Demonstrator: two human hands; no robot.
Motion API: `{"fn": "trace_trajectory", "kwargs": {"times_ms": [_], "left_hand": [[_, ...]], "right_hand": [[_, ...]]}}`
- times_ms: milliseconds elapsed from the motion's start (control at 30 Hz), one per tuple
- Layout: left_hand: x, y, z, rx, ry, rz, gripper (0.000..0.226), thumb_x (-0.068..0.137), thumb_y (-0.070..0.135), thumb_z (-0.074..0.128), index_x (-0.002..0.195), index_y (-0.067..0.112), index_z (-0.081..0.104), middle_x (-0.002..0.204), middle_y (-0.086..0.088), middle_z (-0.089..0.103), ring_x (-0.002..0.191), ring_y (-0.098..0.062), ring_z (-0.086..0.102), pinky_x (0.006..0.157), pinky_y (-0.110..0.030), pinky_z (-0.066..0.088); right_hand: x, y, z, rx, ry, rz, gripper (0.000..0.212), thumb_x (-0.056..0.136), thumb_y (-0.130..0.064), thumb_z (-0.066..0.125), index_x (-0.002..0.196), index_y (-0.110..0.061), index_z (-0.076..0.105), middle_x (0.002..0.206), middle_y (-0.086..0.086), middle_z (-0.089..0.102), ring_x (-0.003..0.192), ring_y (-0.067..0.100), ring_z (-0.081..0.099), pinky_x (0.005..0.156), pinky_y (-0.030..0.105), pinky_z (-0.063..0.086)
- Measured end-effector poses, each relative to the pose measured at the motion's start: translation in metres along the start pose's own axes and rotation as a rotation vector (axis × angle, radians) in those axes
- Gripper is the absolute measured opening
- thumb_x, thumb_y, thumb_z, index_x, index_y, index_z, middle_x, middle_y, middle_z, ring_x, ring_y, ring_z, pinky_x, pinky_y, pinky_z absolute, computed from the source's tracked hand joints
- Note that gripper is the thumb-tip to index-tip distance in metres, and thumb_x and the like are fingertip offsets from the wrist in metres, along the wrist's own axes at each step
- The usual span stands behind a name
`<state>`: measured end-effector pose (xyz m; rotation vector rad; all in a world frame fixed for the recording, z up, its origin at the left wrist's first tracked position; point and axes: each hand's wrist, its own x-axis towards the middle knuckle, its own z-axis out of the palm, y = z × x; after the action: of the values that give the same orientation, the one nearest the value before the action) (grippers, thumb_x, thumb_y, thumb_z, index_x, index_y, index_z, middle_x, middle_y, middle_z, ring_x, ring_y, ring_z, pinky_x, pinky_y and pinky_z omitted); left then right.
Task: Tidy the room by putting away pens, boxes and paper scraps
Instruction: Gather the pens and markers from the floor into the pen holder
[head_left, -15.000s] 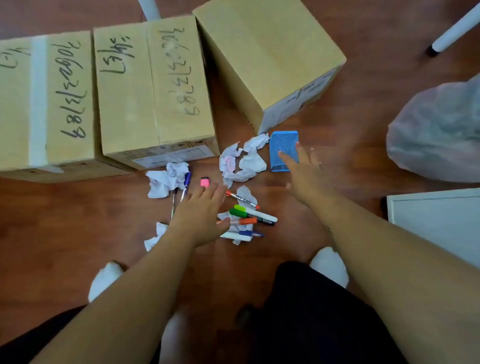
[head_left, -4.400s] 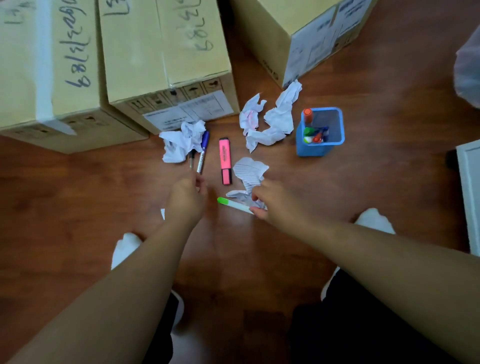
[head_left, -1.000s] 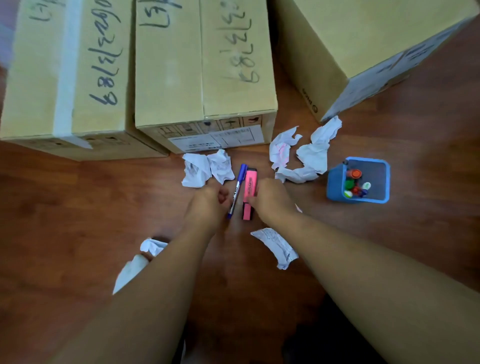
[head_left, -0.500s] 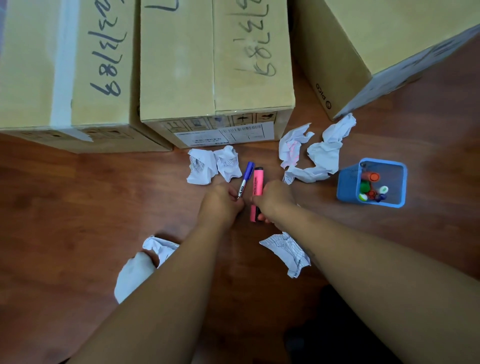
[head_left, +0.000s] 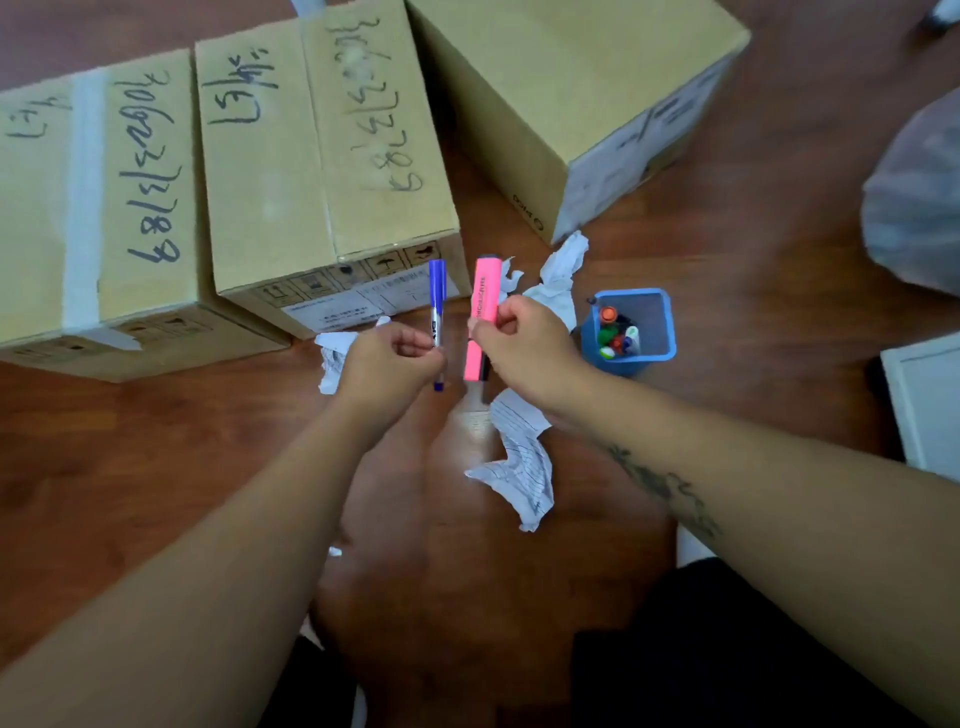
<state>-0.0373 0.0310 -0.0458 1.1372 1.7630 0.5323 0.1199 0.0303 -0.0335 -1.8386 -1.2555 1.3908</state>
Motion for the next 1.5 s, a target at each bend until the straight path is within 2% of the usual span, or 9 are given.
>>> {"fn": "trace_trajectory", "kwargs": {"times_ms": [267,367,633,767,867,1067,1233,1367,1500], "left_hand": [[-0.008,0.091,0.035,-0.082,-0.035,0.244,0.013,0.080,0.008,0.067,0.075,0.017,0.059,0.073,-0.004,0.062,0.063,-0.015,0.055,0.060,-0.024,0.045],[-0.009,0.115,0.058,-0.064,-0.076,0.306,0.013,0.077,0.006,0.066,0.078,0.014,0.055,0.069,0.001,0.059,0.056,-0.009,0.050,0.050,-0.018,0.042],[-0.007,0.126,0.103,0.067,-0.215,0.402,0.014,0.075,0.009,0.065,0.086,0.017,0.059,0.079,-0.001,0.068,0.060,-0.008,0.052,0.050,-0.021,0.043],[0.000,0.118,0.118,0.250,-0.259,0.392,0.021,0.067,0.020,0.070,0.086,0.017,0.062,0.086,-0.002,0.074,0.083,-0.024,0.064,0.075,-0.043,0.053],[0.005,0.115,0.124,0.280,-0.274,0.386,0.016,0.070,0.016,0.073,0.084,0.017,0.066,0.085,0.003,0.072,0.084,-0.018,0.064,0.078,-0.029,0.051],[0.010,0.110,0.131,0.220,-0.296,0.309,0.014,0.082,0.016,0.070,0.094,0.012,0.066,0.089,0.003,0.067,0.066,0.001,0.056,0.060,-0.012,0.046],[0.009,0.108,0.136,0.174,-0.284,0.270,0.019,0.083,0.019,0.073,0.098,0.012,0.063,0.090,0.002,0.062,0.065,-0.007,0.054,0.056,-0.016,0.047],[0.010,0.101,0.135,0.129,-0.239,0.230,0.019,0.084,0.024,0.071,0.100,0.019,0.062,0.104,-0.001,0.066,0.090,-0.019,0.068,0.072,-0.026,0.055],[-0.001,0.096,0.134,0.078,-0.174,0.152,0.041,0.083,0.039,0.073,0.116,0.023,0.056,0.117,0.003,0.060,0.093,-0.003,0.057,0.069,-0.012,0.046]], "right_hand": [[-0.018,0.005,-0.099,0.001,0.379,-0.219,0.012,0.091,-0.025,0.056,0.084,-0.016,0.060,0.059,-0.005,0.052,0.050,0.004,0.049,0.052,0.025,0.039],[-0.025,0.046,-0.127,-0.208,0.438,-0.183,0.012,0.090,-0.022,0.058,0.093,-0.013,0.066,0.073,0.004,0.064,0.065,0.016,0.060,0.060,0.035,0.047],[-0.030,0.082,-0.144,-0.430,0.383,-0.222,0.012,0.083,-0.015,0.065,0.088,-0.006,0.059,0.082,0.012,0.063,0.076,0.033,0.057,0.058,0.035,0.029],[-0.026,0.076,-0.143,-0.533,0.327,-0.195,0.019,0.086,-0.021,0.063,0.100,-0.009,0.059,0.092,0.012,0.064,0.084,0.034,0.057,0.060,0.037,0.031],[-0.020,0.080,-0.140,-0.444,0.278,-0.233,0.024,0.081,-0.022,0.070,0.099,-0.011,0.059,0.085,0.009,0.064,0.079,0.032,0.058,0.063,0.040,0.045],[-0.020,0.093,-0.141,-0.384,0.150,-0.211,0.037,0.079,-0.023,0.074,0.111,-0.017,0.056,0.066,-0.014,0.043,0.070,0.014,0.050,0.060,0.028,0.035],[-0.020,0.104,-0.145,-0.365,0.147,-0.129,0.057,0.075,-0.026,0.078,0.122,-0.019,0.048,0.092,-0.010,0.052,0.086,0.017,0.053,0.057,0.022,0.031],[-0.013,0.113,-0.145,-0.419,0.106,-0.063,0.095,0.067,-0.026,0.084,0.145,-0.020,0.030,0.137,0.006,0.041,0.120,0.029,0.049,0.083,0.033,0.041],[0.000,0.119,-0.147,-0.391,0.078,-0.052,0.111,0.066,-0.019,0.083,0.153,-0.025,0.015,0.144,0.007,0.034,0.125,0.030,0.046,0.091,0.036,0.045]]}}
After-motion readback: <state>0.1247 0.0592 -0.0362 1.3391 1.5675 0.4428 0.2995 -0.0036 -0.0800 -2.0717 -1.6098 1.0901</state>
